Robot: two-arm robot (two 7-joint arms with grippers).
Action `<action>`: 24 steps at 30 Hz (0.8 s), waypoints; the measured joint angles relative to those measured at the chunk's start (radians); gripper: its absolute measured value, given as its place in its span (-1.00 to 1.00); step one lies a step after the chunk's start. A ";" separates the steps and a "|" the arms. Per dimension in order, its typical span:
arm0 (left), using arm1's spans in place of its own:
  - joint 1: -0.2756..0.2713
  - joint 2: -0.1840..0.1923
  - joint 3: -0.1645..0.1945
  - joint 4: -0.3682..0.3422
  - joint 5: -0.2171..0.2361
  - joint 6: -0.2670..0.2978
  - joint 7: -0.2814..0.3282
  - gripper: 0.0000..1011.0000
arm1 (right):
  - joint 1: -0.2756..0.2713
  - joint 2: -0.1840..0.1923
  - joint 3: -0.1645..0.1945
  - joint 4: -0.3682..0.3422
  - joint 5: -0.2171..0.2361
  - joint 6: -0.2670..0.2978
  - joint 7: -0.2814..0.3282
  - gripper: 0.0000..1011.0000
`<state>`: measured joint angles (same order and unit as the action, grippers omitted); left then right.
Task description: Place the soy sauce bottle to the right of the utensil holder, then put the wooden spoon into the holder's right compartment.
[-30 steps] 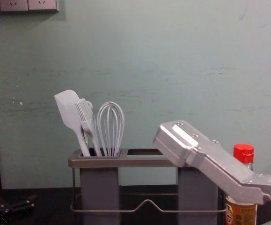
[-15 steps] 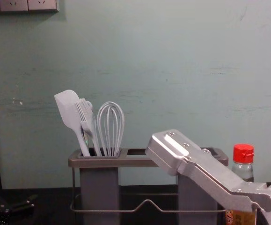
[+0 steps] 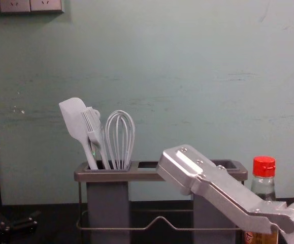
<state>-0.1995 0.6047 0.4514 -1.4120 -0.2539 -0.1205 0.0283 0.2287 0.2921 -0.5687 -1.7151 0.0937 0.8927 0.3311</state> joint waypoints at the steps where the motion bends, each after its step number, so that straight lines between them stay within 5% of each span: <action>1: 0.000 0.000 0.000 0.000 0.000 0.000 0.000 0.99 | 0.000 -0.001 0.000 0.000 -0.002 -0.001 0.001 0.97; 9: 0.000 0.000 0.000 0.000 0.000 0.000 0.000 0.99 | -0.005 -0.010 0.007 0.003 -0.017 -0.006 0.010 0.66; 16: 0.000 0.000 0.000 0.000 0.000 0.000 0.000 0.99 | -0.011 -0.008 0.017 -0.013 -0.029 -0.006 0.025 0.65; 24: 0.000 0.000 0.000 0.000 0.000 0.000 0.000 0.99 | -0.033 0.027 0.052 -0.112 -0.034 0.006 0.056 0.65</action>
<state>-0.1995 0.6047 0.4514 -1.4120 -0.2539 -0.1205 0.0283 0.1960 0.3191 -0.5165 -1.8270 0.0600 0.8983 0.3869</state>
